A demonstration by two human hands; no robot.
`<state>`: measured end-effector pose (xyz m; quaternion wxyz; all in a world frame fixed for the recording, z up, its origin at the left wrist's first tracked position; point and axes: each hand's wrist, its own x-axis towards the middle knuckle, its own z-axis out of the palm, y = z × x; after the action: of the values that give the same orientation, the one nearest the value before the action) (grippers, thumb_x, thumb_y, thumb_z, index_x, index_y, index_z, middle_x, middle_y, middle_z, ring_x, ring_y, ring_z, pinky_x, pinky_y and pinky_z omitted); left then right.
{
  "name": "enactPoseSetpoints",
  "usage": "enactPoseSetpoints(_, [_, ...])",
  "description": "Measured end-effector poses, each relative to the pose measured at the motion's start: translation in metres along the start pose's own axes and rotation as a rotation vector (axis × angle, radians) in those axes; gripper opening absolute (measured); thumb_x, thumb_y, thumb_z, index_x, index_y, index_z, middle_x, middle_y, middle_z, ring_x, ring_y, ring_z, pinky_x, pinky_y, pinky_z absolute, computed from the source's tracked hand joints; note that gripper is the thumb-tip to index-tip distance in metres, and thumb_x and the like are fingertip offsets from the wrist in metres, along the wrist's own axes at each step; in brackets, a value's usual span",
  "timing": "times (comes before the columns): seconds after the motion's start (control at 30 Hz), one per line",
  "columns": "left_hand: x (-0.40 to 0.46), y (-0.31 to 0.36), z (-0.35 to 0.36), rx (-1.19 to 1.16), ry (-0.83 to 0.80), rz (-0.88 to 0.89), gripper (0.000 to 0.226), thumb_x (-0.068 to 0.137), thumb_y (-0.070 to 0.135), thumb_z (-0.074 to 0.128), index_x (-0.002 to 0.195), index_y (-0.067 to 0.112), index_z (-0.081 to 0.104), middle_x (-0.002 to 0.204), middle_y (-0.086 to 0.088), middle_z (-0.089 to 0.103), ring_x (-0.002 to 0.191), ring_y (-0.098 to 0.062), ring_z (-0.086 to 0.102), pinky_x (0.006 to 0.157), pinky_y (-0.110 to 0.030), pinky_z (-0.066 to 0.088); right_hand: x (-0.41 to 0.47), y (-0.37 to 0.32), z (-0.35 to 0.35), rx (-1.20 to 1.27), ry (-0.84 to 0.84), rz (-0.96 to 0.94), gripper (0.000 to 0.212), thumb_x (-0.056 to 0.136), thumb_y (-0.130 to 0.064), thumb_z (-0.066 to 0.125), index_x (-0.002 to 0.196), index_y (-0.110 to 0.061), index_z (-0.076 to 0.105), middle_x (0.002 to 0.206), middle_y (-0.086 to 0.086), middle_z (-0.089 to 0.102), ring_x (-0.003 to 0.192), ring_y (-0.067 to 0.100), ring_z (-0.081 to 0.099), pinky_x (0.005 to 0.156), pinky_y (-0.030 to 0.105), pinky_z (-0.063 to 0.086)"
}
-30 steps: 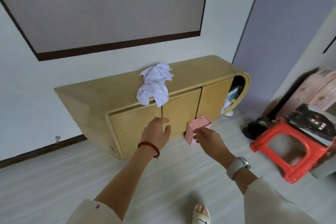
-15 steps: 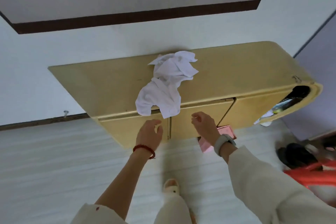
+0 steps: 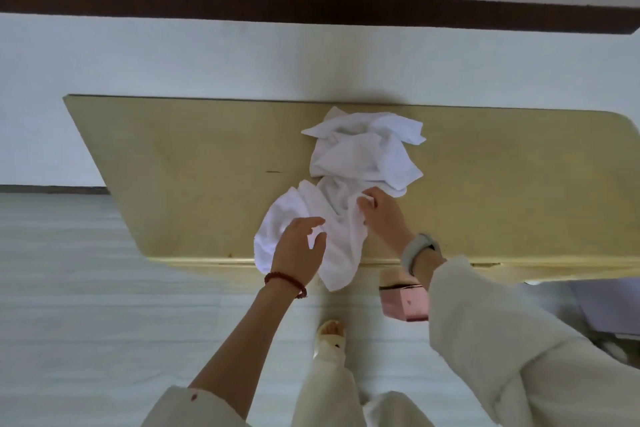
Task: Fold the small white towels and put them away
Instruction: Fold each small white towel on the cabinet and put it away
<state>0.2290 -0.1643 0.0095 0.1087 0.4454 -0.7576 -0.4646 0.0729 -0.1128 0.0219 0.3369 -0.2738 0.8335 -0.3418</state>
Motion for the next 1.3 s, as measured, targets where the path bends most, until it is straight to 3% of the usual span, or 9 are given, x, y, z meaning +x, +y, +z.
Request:
enactPoseSetpoints(0.17, [0.055, 0.055, 0.007, 0.028, -0.159, 0.269, 0.057, 0.082, 0.021, 0.060, 0.135, 0.026, 0.038, 0.140, 0.002, 0.039, 0.128, -0.020, 0.034, 0.105, -0.033, 0.033, -0.002, -0.042, -0.079, -0.091, -0.107, -0.293, 0.010, 0.093, -0.010, 0.049, 0.092, -0.014, 0.058, 0.065, -0.010, 0.049, 0.055, -0.001, 0.045, 0.055, 0.010, 0.035])
enactPoseSetpoints(0.27, [0.077, 0.103, 0.002, -0.017, -0.243, 0.375, 0.058, 0.078, 0.026, 0.064, 0.124, 0.042, 0.032, 0.128, 0.023, 0.038, 0.130, -0.018, 0.031, 0.110, -0.034, 0.023, -0.003, -0.062, -0.126, -0.193, -0.107, -0.384, 0.013, 0.093, -0.014, 0.050, 0.092, -0.024, 0.058, 0.069, 0.006, 0.056, 0.056, 0.007, 0.044, 0.056, 0.019, 0.034])
enactPoseSetpoints(0.37, [0.094, 0.149, -0.006, -0.106, -0.319, 0.441, 0.047, 0.076, 0.018, 0.067, 0.106, 0.046, 0.044, 0.107, 0.026, 0.050, 0.113, -0.008, 0.049, 0.099, -0.024, 0.035, -0.003, -0.071, -0.164, -0.260, -0.071, -0.429, 0.015, 0.093, -0.015, 0.050, 0.099, -0.019, 0.063, 0.086, 0.018, 0.064, 0.072, 0.029, 0.053, 0.068, 0.033, 0.041])
enactPoseSetpoints(0.57, [0.107, 0.218, -0.005, -0.161, -0.359, 0.523, 0.025, 0.082, 0.004, 0.062, 0.072, 0.025, 0.052, 0.077, 0.010, 0.055, 0.071, 0.008, 0.050, 0.074, -0.009, 0.039, -0.013, -0.076, -0.228, -0.219, 0.247, -0.482, 0.014, 0.093, -0.012, 0.047, 0.095, -0.016, 0.060, 0.086, 0.001, 0.065, 0.073, 0.017, 0.055, 0.062, 0.015, 0.038])
enactPoseSetpoints(0.7, [0.117, 0.248, 0.002, -0.079, -0.415, 0.615, 0.017, 0.083, 0.012, 0.062, 0.075, 0.024, 0.053, 0.073, 0.006, 0.055, 0.067, -0.007, 0.049, 0.072, -0.022, 0.045, -0.025, -0.067, -0.271, -0.168, 0.474, -0.547, 0.015, 0.094, -0.008, 0.045, 0.095, -0.009, 0.060, 0.086, 0.000, 0.063, 0.070, 0.014, 0.055, 0.060, 0.011, 0.039])
enactPoseSetpoints(0.9, [0.135, 0.279, 0.024, 0.088, -0.362, 0.646, 0.008, 0.087, 0.017, 0.058, 0.081, 0.022, 0.055, 0.074, 0.007, 0.055, 0.073, -0.013, 0.051, 0.072, -0.024, 0.043, -0.030, -0.029, -0.335, -0.110, 0.718, -0.375, 0.016, 0.096, -0.011, 0.042, 0.097, -0.008, 0.057, 0.078, -0.002, 0.057, 0.073, 0.019, 0.051, 0.061, 0.014, 0.039])
enactPoseSetpoints(1.0, [0.144, 0.296, 0.049, 0.184, -0.387, 0.632, 0.003, 0.089, 0.019, 0.056, 0.089, 0.016, 0.057, 0.081, 0.002, 0.056, 0.078, -0.014, 0.051, 0.068, -0.019, 0.041, -0.025, -0.001, -0.362, -0.245, 0.742, -0.218, 0.022, 0.096, -0.013, 0.040, 0.103, -0.003, 0.058, 0.086, 0.009, 0.061, 0.078, 0.024, 0.052, 0.065, 0.029, 0.037])
enactPoseSetpoints(1.17, [0.153, 0.335, 0.102, 0.304, -0.261, 0.547, 0.017, 0.090, 0.024, 0.053, 0.099, 0.011, 0.060, 0.093, -0.001, 0.059, 0.086, -0.016, 0.052, 0.079, -0.027, 0.044, -0.010, 0.039, -0.418, -0.211, 0.810, -0.013, 0.024, 0.095, -0.018, 0.043, 0.104, -0.009, 0.064, 0.098, 0.010, 0.065, 0.092, 0.029, 0.057, 0.072, 0.026, 0.036])
enactPoseSetpoints(1.3, [0.155, 0.386, 0.143, 0.337, -0.027, 0.528, 0.014, 0.091, 0.025, 0.048, 0.096, 0.015, 0.057, 0.093, 0.001, 0.057, 0.087, -0.018, 0.052, 0.078, -0.032, 0.044, 0.003, 0.063, -0.471, 0.022, 0.833, -0.026, 0.023, 0.095, -0.014, 0.043, 0.102, -0.005, 0.062, 0.074, 0.009, 0.062, 0.050, 0.009, 0.060, 0.047, 0.018, 0.046])
